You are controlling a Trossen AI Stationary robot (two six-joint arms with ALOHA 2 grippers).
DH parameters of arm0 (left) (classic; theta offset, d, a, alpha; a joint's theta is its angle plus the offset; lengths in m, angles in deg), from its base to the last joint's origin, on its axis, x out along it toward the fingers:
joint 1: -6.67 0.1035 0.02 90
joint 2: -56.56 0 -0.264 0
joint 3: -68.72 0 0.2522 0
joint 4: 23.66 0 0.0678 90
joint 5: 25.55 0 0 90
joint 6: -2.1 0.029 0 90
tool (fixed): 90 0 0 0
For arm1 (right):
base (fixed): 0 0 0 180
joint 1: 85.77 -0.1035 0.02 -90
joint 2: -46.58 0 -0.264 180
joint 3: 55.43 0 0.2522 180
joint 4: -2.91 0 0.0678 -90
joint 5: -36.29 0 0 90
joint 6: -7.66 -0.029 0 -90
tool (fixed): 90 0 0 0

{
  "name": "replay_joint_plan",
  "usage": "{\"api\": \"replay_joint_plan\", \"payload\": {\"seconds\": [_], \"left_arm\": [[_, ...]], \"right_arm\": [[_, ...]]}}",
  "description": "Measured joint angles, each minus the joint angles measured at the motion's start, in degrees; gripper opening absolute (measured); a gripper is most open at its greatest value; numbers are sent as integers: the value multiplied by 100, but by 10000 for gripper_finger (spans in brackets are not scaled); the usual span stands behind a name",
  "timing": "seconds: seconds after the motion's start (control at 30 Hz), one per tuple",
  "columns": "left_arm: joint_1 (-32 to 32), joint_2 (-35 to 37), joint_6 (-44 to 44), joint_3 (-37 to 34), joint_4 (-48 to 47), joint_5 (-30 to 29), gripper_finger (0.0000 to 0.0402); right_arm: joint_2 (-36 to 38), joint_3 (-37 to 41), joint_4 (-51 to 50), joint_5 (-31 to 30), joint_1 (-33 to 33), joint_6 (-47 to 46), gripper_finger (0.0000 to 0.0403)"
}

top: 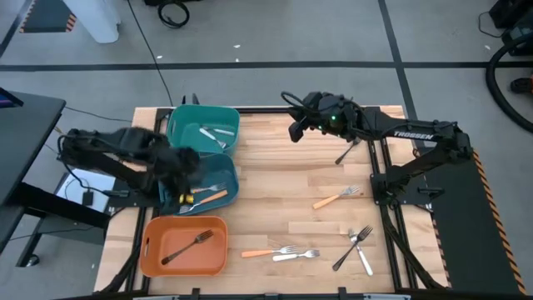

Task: Sort silverware by color (type)
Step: Put the black fork into the orange bin

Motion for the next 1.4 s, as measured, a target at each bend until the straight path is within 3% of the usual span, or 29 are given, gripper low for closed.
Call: {"api": "replay_joint_plan", "payload": {"seconds": [0.27, 0.63, 0.97, 1.4], "left_arm": [[-1159, -23, -21, -1064, 226, 181, 10], [-1814, -23, -661, -2779, 2179, 915, 11], [-1901, -21, -818, -3260, 2256, 880, 16], [-1890, -21, -811, -3401, 2274, 582, 90]], "right_arm": [[-2, 0, -53, 4, 80, -10, 50], [-2, 0, -61, 37, 76, -261, 50], [-2, 0, -135, 50, 76, -274, 50], [-4, 0, -646, 50, 76, -259, 50]]}}
